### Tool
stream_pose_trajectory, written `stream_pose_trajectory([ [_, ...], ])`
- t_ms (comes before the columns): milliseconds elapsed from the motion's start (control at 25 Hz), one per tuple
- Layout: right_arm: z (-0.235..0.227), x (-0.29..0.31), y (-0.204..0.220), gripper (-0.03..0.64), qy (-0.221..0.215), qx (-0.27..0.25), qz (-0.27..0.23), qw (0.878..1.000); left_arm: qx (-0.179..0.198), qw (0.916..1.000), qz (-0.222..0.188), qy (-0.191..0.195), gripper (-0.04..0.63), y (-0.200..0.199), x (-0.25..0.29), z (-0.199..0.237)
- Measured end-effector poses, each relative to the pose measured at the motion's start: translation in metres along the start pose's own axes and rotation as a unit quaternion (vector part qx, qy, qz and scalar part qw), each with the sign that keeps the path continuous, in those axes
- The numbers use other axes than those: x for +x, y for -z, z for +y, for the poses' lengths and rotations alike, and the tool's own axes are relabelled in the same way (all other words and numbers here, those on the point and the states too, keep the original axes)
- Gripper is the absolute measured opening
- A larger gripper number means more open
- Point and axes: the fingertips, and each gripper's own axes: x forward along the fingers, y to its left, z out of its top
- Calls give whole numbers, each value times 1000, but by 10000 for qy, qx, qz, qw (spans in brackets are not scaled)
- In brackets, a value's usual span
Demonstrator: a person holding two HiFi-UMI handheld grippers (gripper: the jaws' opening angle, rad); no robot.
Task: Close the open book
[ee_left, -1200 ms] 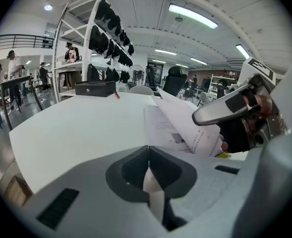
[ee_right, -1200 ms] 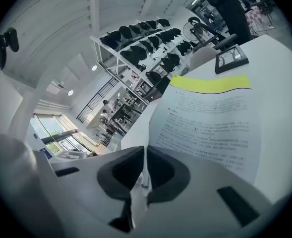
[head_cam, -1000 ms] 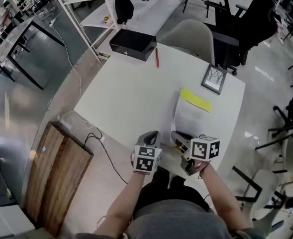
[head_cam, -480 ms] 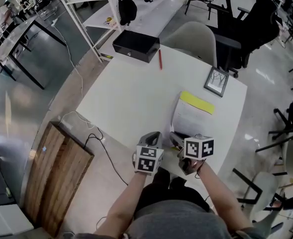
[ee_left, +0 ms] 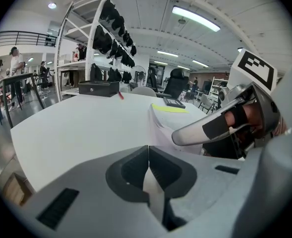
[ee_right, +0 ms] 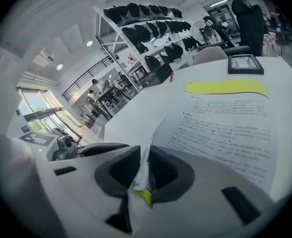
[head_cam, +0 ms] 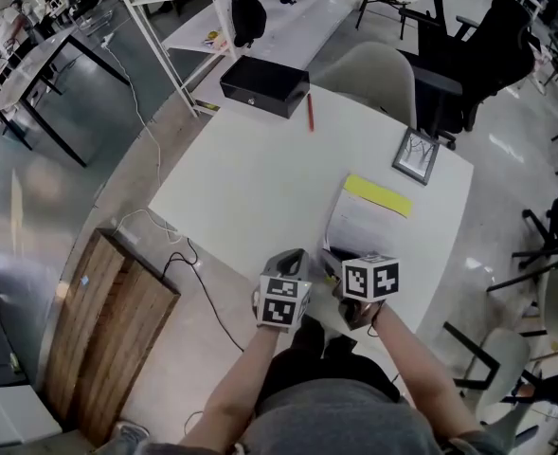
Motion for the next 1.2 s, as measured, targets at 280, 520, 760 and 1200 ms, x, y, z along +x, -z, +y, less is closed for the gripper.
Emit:
stream_pose_trajectory([
  [280,8,2,1,108,-56,-154,-3,9999,-55,10000,10,-52,8,-1,-6,7],
  [520,13,-7,-2,138,-145,-179,-177,9996,-36,9999,-9,-99,8,-4,-11,10],
  [760,13,-31,-17,127,-86,-225,-594,9979,-3,9997,-113,-207,8,-9,-17,11],
  [1200,4,-77,-30,57,265,-333,-1275,9909,263,9991,-315,-127,8,-23,-20,-6],
])
